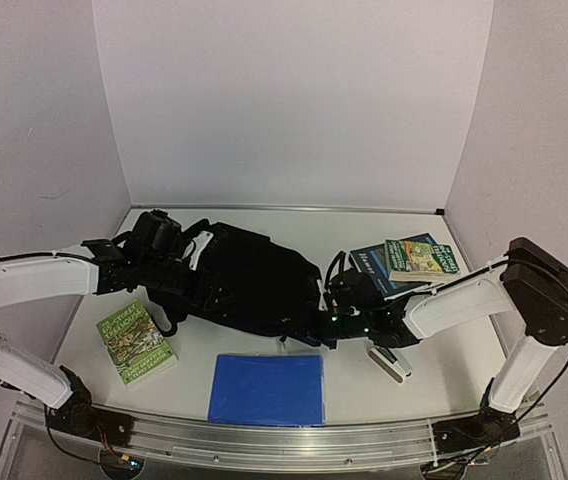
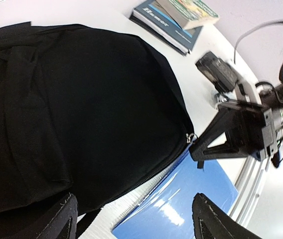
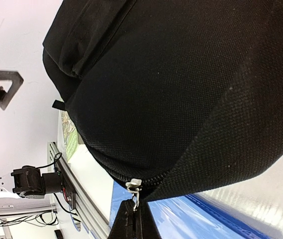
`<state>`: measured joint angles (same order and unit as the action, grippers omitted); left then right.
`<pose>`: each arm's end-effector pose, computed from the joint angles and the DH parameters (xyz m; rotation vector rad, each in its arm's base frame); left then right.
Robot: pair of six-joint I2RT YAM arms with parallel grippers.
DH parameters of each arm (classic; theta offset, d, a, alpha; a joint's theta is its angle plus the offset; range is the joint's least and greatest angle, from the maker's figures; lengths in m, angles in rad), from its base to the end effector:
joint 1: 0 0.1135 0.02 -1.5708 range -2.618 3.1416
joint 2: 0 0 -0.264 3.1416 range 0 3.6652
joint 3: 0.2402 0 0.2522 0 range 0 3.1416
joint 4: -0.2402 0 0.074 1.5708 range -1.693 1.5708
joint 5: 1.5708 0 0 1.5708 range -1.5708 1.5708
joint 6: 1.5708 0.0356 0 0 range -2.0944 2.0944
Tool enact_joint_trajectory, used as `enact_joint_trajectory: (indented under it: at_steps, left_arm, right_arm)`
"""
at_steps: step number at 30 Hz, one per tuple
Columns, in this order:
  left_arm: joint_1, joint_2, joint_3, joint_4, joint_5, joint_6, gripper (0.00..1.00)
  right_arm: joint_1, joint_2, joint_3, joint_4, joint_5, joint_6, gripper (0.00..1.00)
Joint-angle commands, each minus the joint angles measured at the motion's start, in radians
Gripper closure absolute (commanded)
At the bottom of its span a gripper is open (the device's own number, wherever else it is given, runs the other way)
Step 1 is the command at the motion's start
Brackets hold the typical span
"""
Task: Pack the student bag
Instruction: Unzip the student bag at the center of the board.
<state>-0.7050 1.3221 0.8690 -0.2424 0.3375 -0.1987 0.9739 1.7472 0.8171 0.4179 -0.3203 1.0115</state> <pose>0.2088 -0.1931 0.2471 0.7729 2.2368 -0.8435 0.1902 0.2998 0.1601 -0.1845 2.4423 1.4099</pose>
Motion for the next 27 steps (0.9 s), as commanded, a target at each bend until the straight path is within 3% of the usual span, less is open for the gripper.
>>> enact_joint_trajectory:
  at_steps: [1, 11, 22, 24, 27]
  left_arm:
    - [-0.017, 0.079, 0.064, 0.033, 0.011, 0.088, 0.21]
    - [-0.097, 0.322, 0.222, 0.052, 0.117, 0.217, 0.24]
    - [-0.180, 0.384, 0.223, 0.083, 0.003, 0.265, 0.28]
    - [-0.195, 0.396, 0.229, 0.089, -0.012, 0.269, 0.37]
    - [-0.215, 0.411, 0.235, 0.087, -0.041, 0.273, 0.61]
  right_arm:
    - [-0.011, -0.044, -0.015, 0.041, -0.008, 0.006, 1.00]
    - [-0.015, -0.060, -0.037, 0.054, 0.007, 0.036, 1.00]
    - [-0.017, -0.068, -0.041, 0.056, -0.002, 0.047, 1.00]
    - [-0.018, -0.069, -0.042, 0.057, -0.001, 0.051, 1.00]
    - [-0.018, -0.082, -0.047, 0.056, 0.008, 0.061, 1.00]
